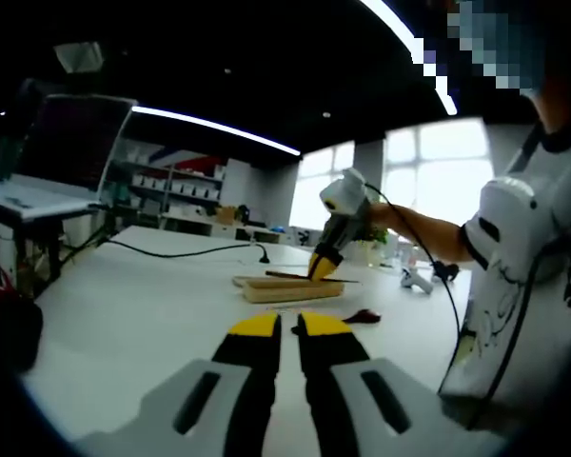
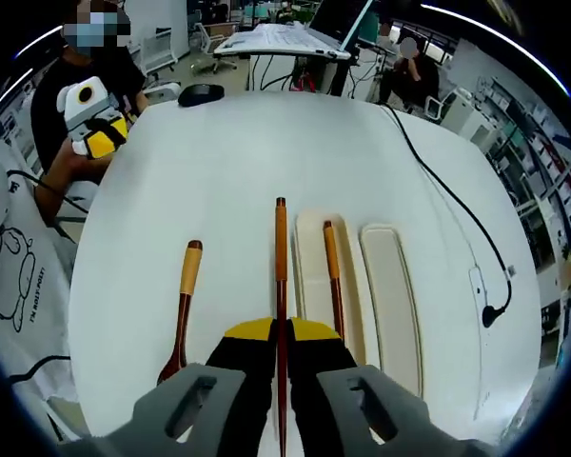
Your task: Arrange the utensils inside the cutlery case until each visible utensil rests in its matching compartment.
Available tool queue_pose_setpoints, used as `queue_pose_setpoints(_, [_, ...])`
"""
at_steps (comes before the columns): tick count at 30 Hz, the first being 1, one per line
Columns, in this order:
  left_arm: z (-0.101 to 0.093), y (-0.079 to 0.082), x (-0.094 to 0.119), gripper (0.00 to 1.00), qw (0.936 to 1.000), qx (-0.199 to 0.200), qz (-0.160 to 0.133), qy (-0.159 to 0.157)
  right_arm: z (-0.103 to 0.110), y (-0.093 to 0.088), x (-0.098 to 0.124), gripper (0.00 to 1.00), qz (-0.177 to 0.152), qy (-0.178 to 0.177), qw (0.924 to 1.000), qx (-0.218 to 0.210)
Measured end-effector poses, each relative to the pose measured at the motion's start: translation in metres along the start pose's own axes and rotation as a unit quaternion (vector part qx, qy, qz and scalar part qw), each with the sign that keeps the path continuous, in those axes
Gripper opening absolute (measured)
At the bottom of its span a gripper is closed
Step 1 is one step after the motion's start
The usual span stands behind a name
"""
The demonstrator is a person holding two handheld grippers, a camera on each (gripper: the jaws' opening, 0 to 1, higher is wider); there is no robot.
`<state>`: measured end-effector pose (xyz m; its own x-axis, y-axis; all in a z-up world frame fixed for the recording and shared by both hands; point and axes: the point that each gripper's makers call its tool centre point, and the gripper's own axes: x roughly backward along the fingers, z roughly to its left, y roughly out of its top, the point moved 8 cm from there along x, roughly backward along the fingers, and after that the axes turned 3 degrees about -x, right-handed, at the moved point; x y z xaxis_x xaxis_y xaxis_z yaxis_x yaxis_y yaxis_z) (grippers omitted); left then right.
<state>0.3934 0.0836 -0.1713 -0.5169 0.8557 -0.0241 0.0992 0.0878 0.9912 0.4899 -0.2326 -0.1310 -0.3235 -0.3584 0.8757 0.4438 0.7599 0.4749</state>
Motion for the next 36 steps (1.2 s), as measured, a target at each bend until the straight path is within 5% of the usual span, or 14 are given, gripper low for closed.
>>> queue_pose_setpoints(3, [0.001,0.0,0.001,0.07,1.0,0.0,0.0,0.002,-0.008,0.004,0.004,0.01,0.009,-0.025,0.9991,0.034])
queue_pose_setpoints(12, [0.0,-0.002,-0.002,0.07,1.0,0.002,0.001,-0.002,-0.011,0.036,0.018,0.02,-0.063,-0.063,0.9941,0.061])
queue_pose_setpoints(25, [0.004,0.0,-0.002,0.07,1.0,0.003,0.005,-0.001,-0.031,0.016,-0.008,0.02,-0.052,-0.055,0.9964,0.039])
queue_pose_setpoints(36, [0.004,-0.003,-0.004,0.07,0.9999,0.002,0.011,0.0,-0.026,0.007,-0.018,0.02,-0.048,-0.046,0.997,0.039])
